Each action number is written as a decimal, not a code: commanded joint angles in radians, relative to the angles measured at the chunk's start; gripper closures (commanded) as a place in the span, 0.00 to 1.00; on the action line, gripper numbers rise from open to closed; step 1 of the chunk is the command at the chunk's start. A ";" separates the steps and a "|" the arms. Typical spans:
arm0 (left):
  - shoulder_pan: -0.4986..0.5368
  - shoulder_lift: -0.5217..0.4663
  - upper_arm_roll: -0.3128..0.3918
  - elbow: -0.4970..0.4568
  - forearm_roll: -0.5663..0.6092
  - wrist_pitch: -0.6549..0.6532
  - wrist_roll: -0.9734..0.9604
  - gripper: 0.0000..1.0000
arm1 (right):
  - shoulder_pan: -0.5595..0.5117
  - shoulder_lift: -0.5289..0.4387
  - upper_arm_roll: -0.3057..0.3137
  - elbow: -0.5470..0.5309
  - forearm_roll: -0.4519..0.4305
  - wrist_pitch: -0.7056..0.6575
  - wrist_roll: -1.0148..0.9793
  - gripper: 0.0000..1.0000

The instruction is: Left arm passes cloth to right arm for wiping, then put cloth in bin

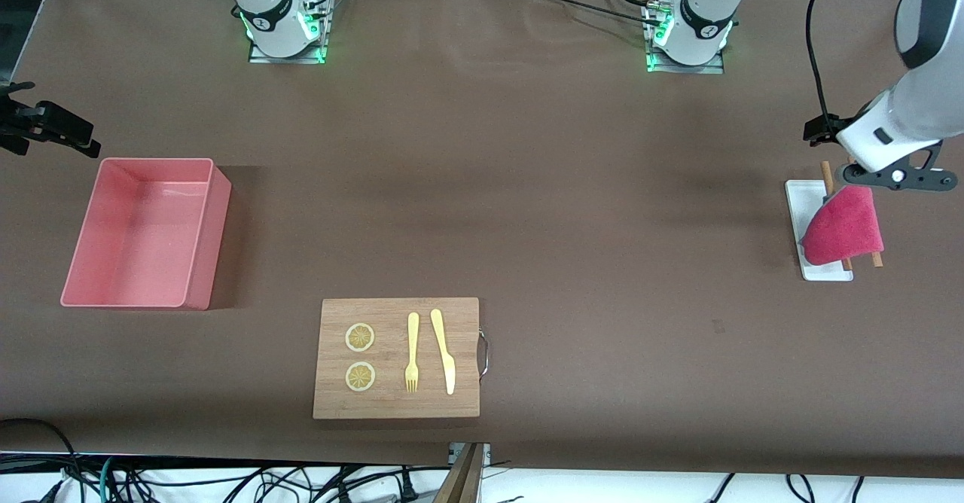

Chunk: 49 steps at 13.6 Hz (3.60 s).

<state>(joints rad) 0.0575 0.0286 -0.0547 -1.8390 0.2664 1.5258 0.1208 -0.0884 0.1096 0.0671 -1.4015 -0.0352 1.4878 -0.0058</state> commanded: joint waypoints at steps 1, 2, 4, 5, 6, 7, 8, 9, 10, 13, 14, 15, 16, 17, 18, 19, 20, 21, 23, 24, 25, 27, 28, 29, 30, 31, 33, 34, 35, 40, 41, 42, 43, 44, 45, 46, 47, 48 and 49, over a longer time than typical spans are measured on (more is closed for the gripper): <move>0.060 -0.013 -0.005 -0.136 0.046 0.109 0.045 0.00 | -0.002 0.009 0.002 0.021 0.005 -0.003 -0.014 0.00; 0.080 -0.013 -0.005 -0.194 0.071 0.175 0.049 0.00 | -0.002 0.009 0.002 0.021 0.005 -0.003 -0.010 0.00; 0.116 -0.013 -0.007 -0.297 0.167 0.319 0.051 0.00 | -0.001 0.009 0.002 0.021 0.003 -0.004 -0.011 0.00; 0.137 -0.013 -0.007 -0.333 0.186 0.377 0.051 0.00 | -0.002 0.009 0.002 0.021 0.003 -0.004 -0.011 0.00; 0.146 -0.010 -0.005 -0.368 0.210 0.429 0.060 0.00 | -0.001 0.009 0.002 0.021 0.003 -0.004 -0.011 0.00; 0.163 -0.001 -0.007 -0.391 0.240 0.476 0.086 0.00 | -0.001 0.009 0.002 0.021 0.003 -0.004 -0.011 0.00; 0.195 0.028 -0.007 -0.393 0.257 0.509 0.135 0.00 | -0.002 0.009 0.002 0.021 0.003 -0.003 -0.010 0.00; 0.224 0.063 -0.007 -0.391 0.258 0.540 0.187 0.00 | -0.002 0.009 0.002 0.021 0.003 -0.004 -0.009 0.00; 0.264 0.088 -0.007 -0.393 0.258 0.597 0.216 0.02 | -0.002 0.009 0.002 0.021 0.003 -0.004 -0.009 0.00; 0.292 0.120 -0.008 -0.393 0.258 0.643 0.261 0.24 | -0.002 0.009 0.002 0.021 0.003 -0.004 -0.009 0.00; 0.291 0.119 -0.010 -0.391 0.258 0.640 0.263 0.31 | -0.002 0.009 0.002 0.021 0.003 -0.003 -0.009 0.00; 0.291 0.120 -0.010 -0.391 0.258 0.640 0.264 0.38 | -0.002 0.009 0.002 0.021 0.003 -0.004 -0.009 0.00; 0.291 0.122 -0.010 -0.391 0.258 0.640 0.264 0.42 | -0.002 0.009 0.002 0.021 0.003 -0.003 -0.011 0.00; 0.291 0.122 -0.010 -0.391 0.258 0.640 0.267 0.45 | -0.002 0.009 0.002 0.021 0.003 -0.004 -0.011 0.00; 0.292 0.122 -0.010 -0.391 0.258 0.640 0.270 0.48 | -0.002 0.009 0.002 0.021 0.003 -0.003 -0.011 0.00; 0.292 0.123 -0.010 -0.390 0.258 0.640 0.270 0.52 | -0.002 0.009 0.002 0.021 0.003 -0.003 -0.010 0.00; 0.292 0.123 -0.010 -0.390 0.258 0.640 0.270 0.52 | -0.002 0.009 0.002 0.021 0.003 -0.003 -0.009 0.00; 0.292 0.123 -0.008 -0.391 0.258 0.640 0.270 0.52 | -0.002 0.009 0.002 0.021 0.003 -0.003 -0.009 0.00; 0.292 0.126 -0.010 -0.391 0.258 0.640 0.270 0.52 | -0.002 0.010 0.002 0.021 0.003 -0.003 -0.009 0.00; 0.292 0.126 -0.008 -0.391 0.258 0.640 0.270 0.52 | -0.002 0.012 0.000 0.021 0.003 -0.003 -0.009 0.00; 0.292 0.126 -0.008 -0.391 0.258 0.640 0.270 0.51 | -0.004 0.013 0.000 0.021 0.001 -0.003 -0.009 0.00; 0.291 0.125 -0.011 -0.390 0.295 0.640 0.264 0.51 | -0.005 0.013 -0.001 0.021 0.003 -0.003 -0.011 0.00; 0.289 0.123 -0.011 -0.388 0.327 0.640 0.254 0.51 | -0.005 0.013 -0.001 0.021 0.001 -0.003 -0.010 0.00; 0.286 0.122 -0.013 -0.384 0.336 0.639 0.250 0.50 | -0.005 0.013 -0.001 0.021 0.001 -0.004 -0.009 0.00; 0.283 0.123 -0.013 -0.384 0.336 0.639 0.246 0.50 | -0.005 0.013 -0.001 0.021 0.001 -0.004 -0.009 0.00; 0.278 0.125 -0.013 -0.385 0.338 0.639 0.212 0.48 | -0.005 0.013 -0.001 0.021 0.001 -0.004 -0.008 0.00; 0.277 0.125 -0.031 -0.391 0.394 0.637 0.134 0.48 | -0.007 0.018 -0.001 0.021 0.000 0.000 -0.006 0.00; 0.277 0.128 -0.034 -0.393 0.425 0.637 0.099 0.48 | -0.007 0.025 -0.001 0.021 0.000 0.008 -0.008 0.00; 0.277 0.134 -0.034 -0.394 0.442 0.637 0.089 0.48 | -0.007 0.028 -0.001 0.021 0.000 0.009 -0.008 0.00; 0.277 0.154 -0.034 -0.405 0.452 0.637 0.066 0.48 | -0.001 0.059 0.002 -0.003 -0.029 0.028 -0.005 0.00; 0.277 0.152 -0.036 -0.411 0.453 0.637 0.057 0.48 | -0.001 0.061 0.000 -0.023 -0.037 0.057 -0.008 0.00; 0.277 0.154 -0.036 -0.411 0.452 0.636 0.056 0.48 | -0.001 0.068 0.002 -0.034 -0.037 0.075 -0.008 0.00; 0.277 0.154 -0.036 -0.411 0.453 0.636 0.056 0.48 | 0.004 0.076 0.003 -0.036 -0.037 0.078 -0.005 0.00; 0.277 0.152 -0.036 -0.411 0.453 0.636 0.057 0.50 | 0.016 0.087 0.007 -0.030 -0.032 0.081 0.007 0.00; 0.277 0.152 -0.036 -0.411 0.453 0.636 0.057 0.54 | 0.027 0.087 0.007 -0.028 -0.028 0.083 0.015 0.00; 0.277 0.152 -0.036 -0.411 0.453 0.636 0.063 0.58 | 0.027 0.088 0.007 -0.028 -0.020 0.086 0.045 0.00; 0.277 0.152 -0.036 -0.411 0.453 0.636 0.066 0.63 | 0.027 0.093 0.010 -0.030 -0.011 0.089 0.102 0.00; 0.277 0.152 -0.036 -0.411 0.453 0.636 0.069 0.69 | 0.027 0.099 0.022 -0.033 0.026 0.091 0.168 0.00; 0.277 0.151 -0.036 -0.411 0.453 0.634 0.069 0.75 | 0.026 0.104 0.028 -0.034 0.062 0.092 0.232 0.00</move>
<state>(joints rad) 0.3350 0.1835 -0.0887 -2.2436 0.6869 2.1674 0.2029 -0.0610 0.2128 0.0806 -1.4267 -0.0211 1.5690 0.1230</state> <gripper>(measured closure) 0.639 0.000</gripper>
